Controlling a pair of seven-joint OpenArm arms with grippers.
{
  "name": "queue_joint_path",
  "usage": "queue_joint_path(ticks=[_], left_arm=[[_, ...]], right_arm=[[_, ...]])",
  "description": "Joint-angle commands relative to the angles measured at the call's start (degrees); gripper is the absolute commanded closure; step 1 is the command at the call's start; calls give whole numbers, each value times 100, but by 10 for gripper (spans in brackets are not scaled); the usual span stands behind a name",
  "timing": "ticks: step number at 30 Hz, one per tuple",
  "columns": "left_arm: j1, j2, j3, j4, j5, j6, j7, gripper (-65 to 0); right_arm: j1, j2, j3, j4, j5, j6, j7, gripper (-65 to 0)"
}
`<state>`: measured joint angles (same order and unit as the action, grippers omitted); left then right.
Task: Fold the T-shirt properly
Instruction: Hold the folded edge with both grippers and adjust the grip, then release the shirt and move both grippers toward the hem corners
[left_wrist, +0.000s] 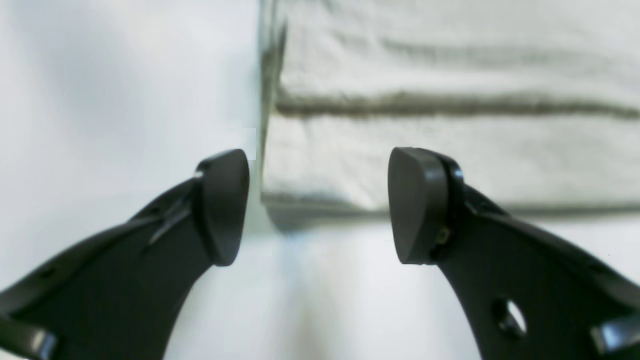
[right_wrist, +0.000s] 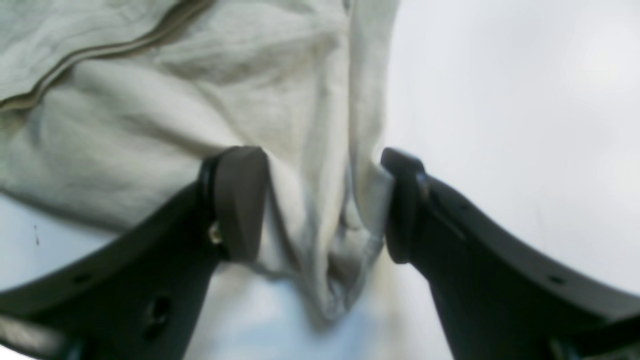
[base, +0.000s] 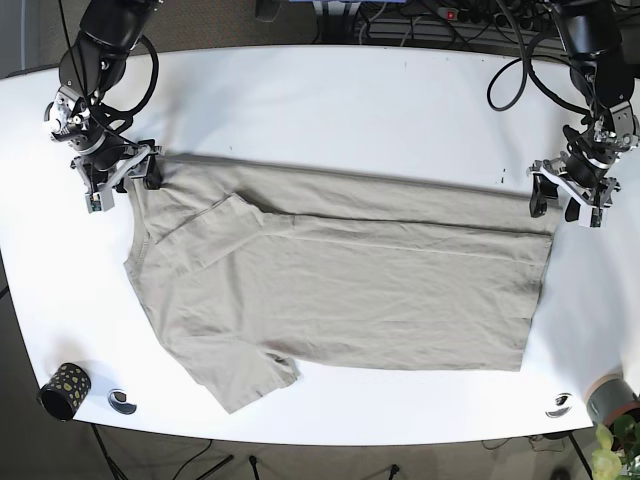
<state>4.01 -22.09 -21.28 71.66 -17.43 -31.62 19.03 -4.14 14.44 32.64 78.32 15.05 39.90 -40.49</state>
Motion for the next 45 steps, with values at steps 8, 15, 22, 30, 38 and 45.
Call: queue_joint_path(ticks=[8,15,22,30,38,45], left_arm=[[-660,-117,-22,-999,-37,-104,-140,-396],[-889,-117,-22,-1087,-20,-772,-131,-369],[-1249,-117,268,-1588,-20,-790,220,-86],[-1153,-117,295,-1658,-46,-808,229,-3],[-282,-117,145,-638,-55,-808,247,-3],[438,-108,-417,-49,-64,-838,616,-3]], right_arm=[[14,-103,-16,23,-85,10,-184,-328],[23,-112,-16,31,-85,10,-184,-327],[23,-103,-16,40,-85,10,-184,-320],[5,-112,-16,49,-76,10,-193,-65],[-320,-138,2,409,-67,10,-210,-13],[-759,-252,28,1174,-67,10,-483,-11]])
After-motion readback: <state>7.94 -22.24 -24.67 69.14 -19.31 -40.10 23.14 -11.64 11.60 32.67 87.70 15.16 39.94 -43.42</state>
